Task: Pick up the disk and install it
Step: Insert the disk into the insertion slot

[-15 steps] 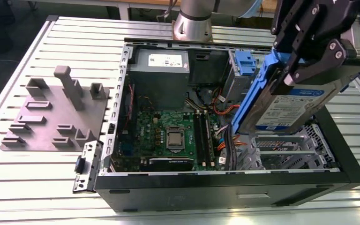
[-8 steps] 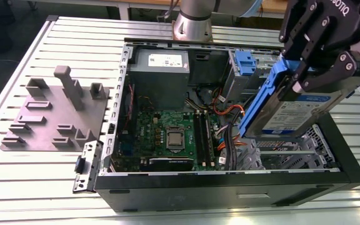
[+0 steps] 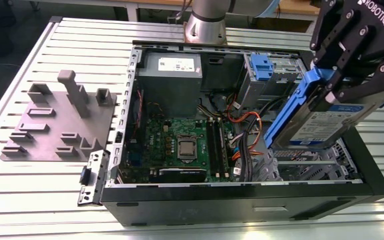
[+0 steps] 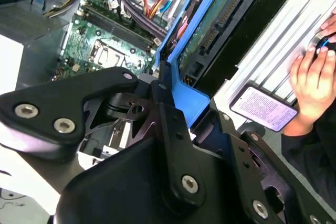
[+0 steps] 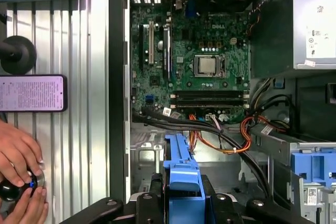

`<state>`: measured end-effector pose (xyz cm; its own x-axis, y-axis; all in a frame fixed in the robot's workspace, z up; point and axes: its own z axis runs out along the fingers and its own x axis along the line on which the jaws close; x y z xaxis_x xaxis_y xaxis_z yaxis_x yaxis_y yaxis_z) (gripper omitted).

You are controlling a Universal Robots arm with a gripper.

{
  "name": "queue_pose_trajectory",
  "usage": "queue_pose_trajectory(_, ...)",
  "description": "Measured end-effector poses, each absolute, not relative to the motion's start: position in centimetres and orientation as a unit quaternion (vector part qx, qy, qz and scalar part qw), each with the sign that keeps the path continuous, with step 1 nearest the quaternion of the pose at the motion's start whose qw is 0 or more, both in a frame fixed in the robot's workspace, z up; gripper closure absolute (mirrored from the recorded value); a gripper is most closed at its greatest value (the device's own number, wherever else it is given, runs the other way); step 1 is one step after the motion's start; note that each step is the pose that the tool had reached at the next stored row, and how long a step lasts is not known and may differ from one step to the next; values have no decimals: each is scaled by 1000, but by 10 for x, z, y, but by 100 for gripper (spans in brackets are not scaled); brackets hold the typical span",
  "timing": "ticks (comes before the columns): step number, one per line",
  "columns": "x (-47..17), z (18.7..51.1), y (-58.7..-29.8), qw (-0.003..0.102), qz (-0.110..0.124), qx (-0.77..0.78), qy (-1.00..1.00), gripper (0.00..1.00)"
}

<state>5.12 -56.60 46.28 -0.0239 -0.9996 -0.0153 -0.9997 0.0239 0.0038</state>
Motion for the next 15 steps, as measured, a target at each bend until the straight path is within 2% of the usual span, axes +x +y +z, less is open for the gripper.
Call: queue_pose_trajectory(15,66,450,-572,4,7,-699,715,63)
